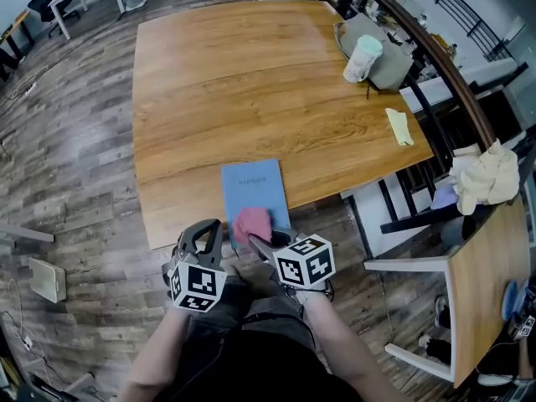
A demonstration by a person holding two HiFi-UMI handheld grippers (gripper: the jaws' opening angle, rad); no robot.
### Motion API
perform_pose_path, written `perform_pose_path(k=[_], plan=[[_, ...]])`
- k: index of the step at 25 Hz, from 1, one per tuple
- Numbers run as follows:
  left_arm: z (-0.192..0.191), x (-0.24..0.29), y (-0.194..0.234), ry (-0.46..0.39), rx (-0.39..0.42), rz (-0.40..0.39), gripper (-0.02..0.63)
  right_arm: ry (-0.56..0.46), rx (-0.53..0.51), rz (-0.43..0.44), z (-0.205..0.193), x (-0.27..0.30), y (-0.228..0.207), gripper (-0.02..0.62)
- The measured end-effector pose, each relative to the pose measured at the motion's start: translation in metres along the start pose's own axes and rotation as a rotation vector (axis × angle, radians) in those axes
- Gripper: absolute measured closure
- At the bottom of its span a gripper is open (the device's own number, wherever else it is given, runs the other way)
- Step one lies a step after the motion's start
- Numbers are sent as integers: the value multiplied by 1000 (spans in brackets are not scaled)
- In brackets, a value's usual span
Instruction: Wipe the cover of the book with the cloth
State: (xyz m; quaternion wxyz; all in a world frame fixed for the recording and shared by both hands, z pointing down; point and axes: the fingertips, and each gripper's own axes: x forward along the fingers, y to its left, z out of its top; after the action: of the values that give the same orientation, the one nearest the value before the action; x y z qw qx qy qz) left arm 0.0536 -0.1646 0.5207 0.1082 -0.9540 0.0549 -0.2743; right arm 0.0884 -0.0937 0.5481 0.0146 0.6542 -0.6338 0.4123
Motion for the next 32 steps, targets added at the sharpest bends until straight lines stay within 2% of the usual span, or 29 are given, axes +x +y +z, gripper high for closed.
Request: perform_pose_path(k=[13,20,25,32], plan=[[20,2,-31,-4,-19,-6,609,-18,49,-100,-4,-45,-55,502],[14,-4,-31,14,-35,25,609,-30,64,-150,-6,-60,-74,502],[17,-14,-33,13,-58,64,609,-79,30,-229,-1,-77,-84,502],[31,-36,-54,-17,-89,113,609,-180,-76,-178,12,-112,-63,503]])
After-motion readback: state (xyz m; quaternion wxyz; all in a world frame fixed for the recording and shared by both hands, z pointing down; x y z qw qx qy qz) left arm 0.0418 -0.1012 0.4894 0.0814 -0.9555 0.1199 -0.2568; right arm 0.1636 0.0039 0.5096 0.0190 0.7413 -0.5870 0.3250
